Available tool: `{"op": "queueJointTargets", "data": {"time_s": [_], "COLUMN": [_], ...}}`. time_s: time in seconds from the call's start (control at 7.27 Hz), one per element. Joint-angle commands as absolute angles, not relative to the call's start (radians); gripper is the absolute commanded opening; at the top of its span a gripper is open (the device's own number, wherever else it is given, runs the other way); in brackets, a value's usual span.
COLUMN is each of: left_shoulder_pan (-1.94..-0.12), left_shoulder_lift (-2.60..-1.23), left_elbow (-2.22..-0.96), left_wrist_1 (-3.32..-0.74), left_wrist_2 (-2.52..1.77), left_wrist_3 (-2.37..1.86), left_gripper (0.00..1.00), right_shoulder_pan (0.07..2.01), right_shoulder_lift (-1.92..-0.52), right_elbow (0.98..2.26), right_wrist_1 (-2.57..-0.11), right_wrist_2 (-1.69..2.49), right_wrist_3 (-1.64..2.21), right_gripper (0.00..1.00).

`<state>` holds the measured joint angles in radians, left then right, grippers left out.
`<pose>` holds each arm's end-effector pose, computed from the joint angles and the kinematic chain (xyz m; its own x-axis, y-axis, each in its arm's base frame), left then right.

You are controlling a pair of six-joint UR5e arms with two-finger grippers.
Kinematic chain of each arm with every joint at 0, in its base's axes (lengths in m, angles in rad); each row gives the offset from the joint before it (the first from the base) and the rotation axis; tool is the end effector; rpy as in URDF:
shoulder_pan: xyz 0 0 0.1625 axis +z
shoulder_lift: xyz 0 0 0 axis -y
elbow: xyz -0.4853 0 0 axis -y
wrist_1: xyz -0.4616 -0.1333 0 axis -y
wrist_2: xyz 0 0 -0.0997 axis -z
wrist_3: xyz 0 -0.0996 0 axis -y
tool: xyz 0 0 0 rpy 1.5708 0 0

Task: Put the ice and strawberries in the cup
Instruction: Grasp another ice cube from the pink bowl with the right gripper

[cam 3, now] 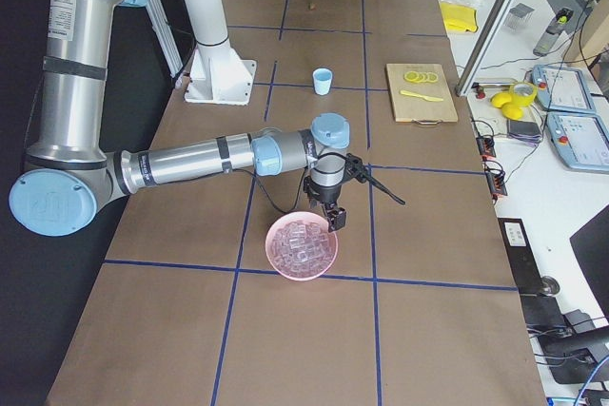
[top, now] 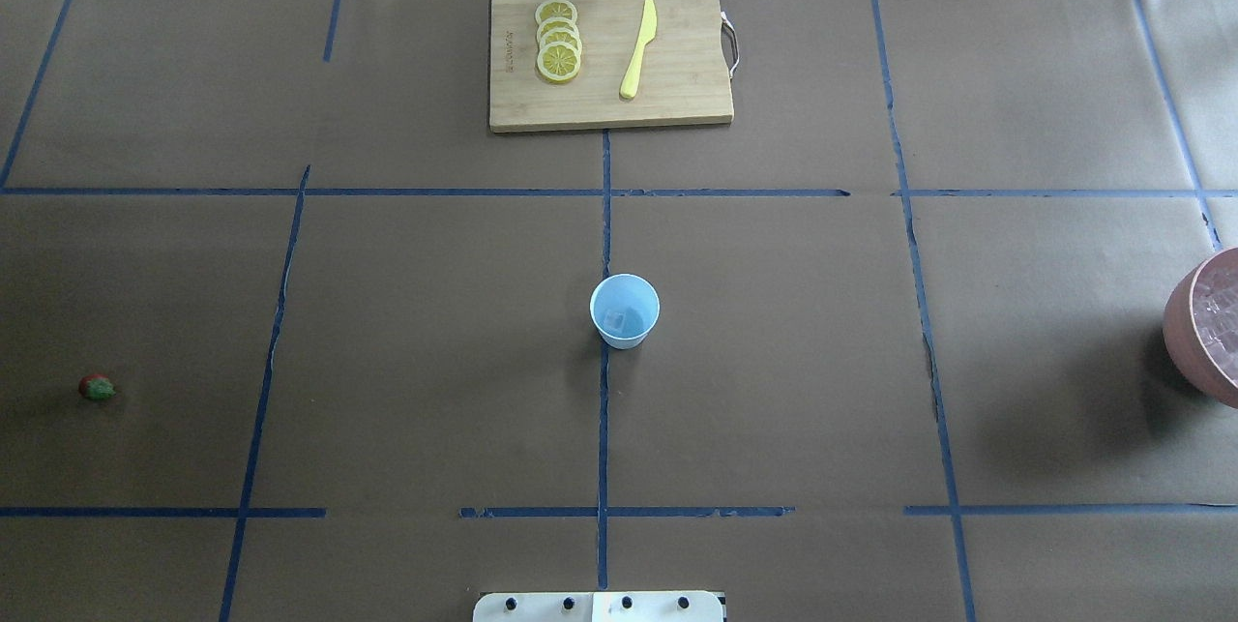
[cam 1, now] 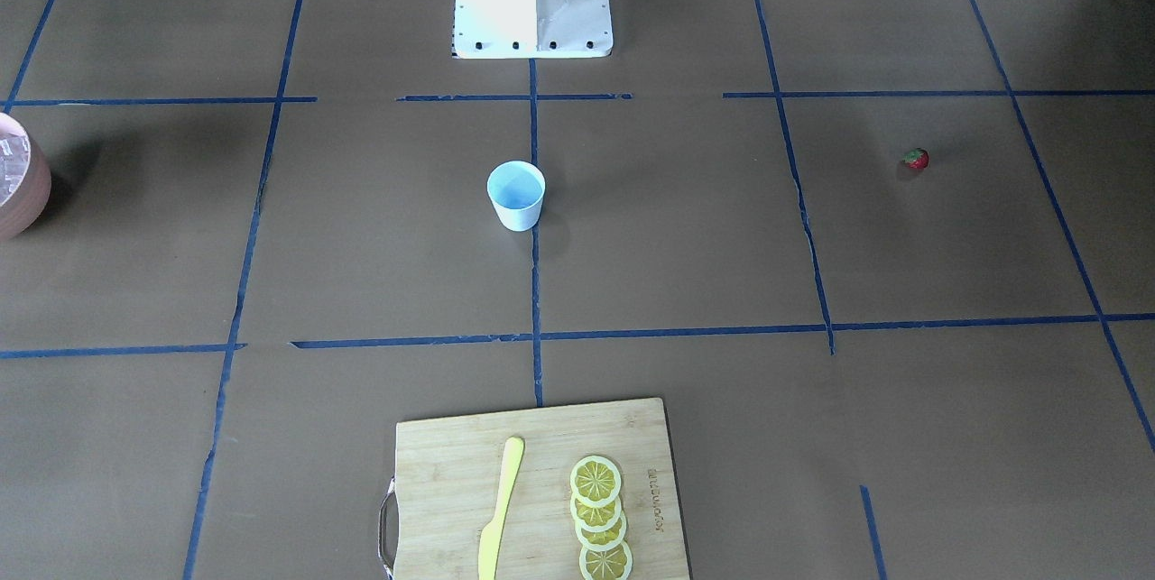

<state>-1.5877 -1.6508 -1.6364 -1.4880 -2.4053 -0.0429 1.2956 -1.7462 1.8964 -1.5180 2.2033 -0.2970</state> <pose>-0.0696 -0.5981 0.6398 0.6709 -0.0077 -0.7415 0.0457 0.9985 0.0310 -0.0603 -0.4875 0.6299 0.6334 -0.5951 0.4947 0.4722 0.8036 0.3622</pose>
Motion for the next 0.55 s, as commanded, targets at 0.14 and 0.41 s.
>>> {"op": "queueJointTargets", "data": {"time_s": [0.14, 0.41], "left_shoulder_pan": [-1.588, -1.588], "left_shoulder_lift": [-1.649, -1.649], "left_elbow": [-1.643, -1.649], "left_wrist_1": [-1.488, -1.488], "left_wrist_2": [-2.405, -2.405], "left_wrist_3": [-0.052, -0.061], "left_gripper": [1.0, 1.0], "right_shoulder_pan": [1.298, 1.298], "right_shoulder_lift": [-1.813, -1.804], "right_elbow": [1.751, 1.724], "right_wrist_1": [-1.281, -1.281], "right_wrist_2": [2.247, 2.249], "right_wrist_3": [-0.307, -0.31], "right_gripper": [0.89, 0.8]}}
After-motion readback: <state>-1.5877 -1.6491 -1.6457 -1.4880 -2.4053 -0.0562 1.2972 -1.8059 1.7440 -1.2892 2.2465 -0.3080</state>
